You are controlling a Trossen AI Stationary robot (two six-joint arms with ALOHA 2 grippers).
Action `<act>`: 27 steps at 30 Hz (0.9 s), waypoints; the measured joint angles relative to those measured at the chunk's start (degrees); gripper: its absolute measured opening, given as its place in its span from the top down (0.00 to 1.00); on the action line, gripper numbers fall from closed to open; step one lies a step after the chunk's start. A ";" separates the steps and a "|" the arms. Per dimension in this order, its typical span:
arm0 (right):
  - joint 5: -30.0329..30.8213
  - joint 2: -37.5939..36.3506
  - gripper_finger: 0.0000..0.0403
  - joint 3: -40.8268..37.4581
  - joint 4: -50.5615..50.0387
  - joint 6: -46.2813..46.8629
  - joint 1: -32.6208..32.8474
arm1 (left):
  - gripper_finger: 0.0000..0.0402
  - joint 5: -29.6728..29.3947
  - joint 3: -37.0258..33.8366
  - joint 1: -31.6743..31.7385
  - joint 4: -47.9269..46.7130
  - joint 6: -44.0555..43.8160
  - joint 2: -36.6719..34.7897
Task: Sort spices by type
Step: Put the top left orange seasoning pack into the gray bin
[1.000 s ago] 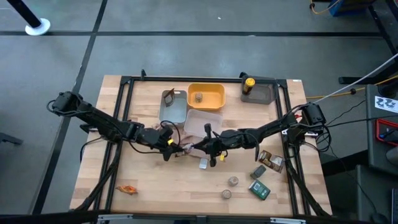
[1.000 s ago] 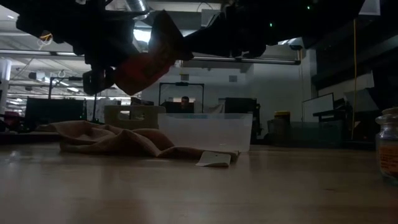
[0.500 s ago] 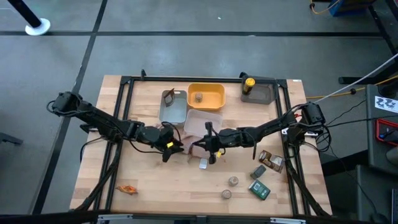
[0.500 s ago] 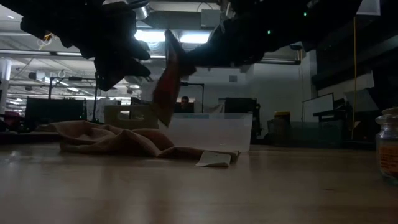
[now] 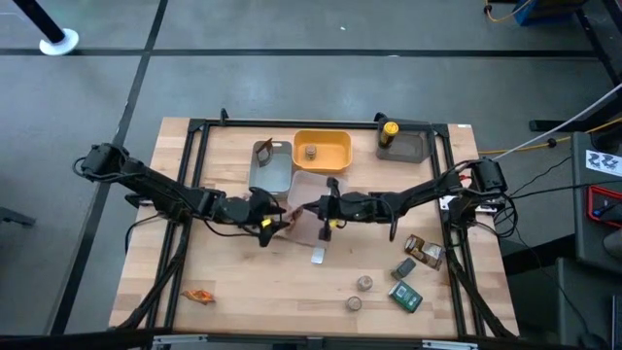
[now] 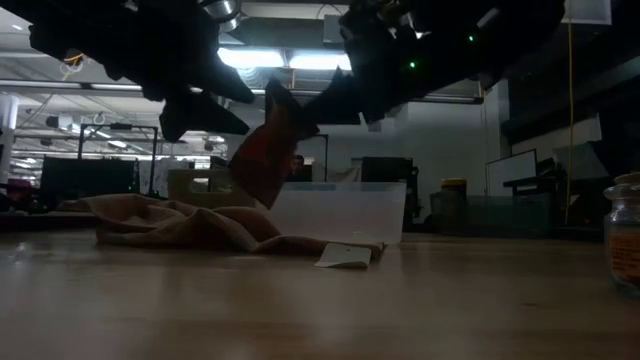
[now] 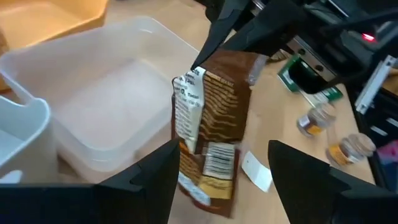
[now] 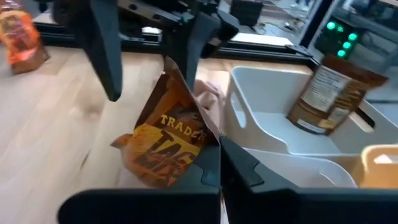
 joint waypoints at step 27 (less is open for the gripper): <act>1.33 0.00 1.00 0.00 0.28 2.35 0.00 | 0.43 -6.11 -0.04 3.31 19.05 5.40 13.92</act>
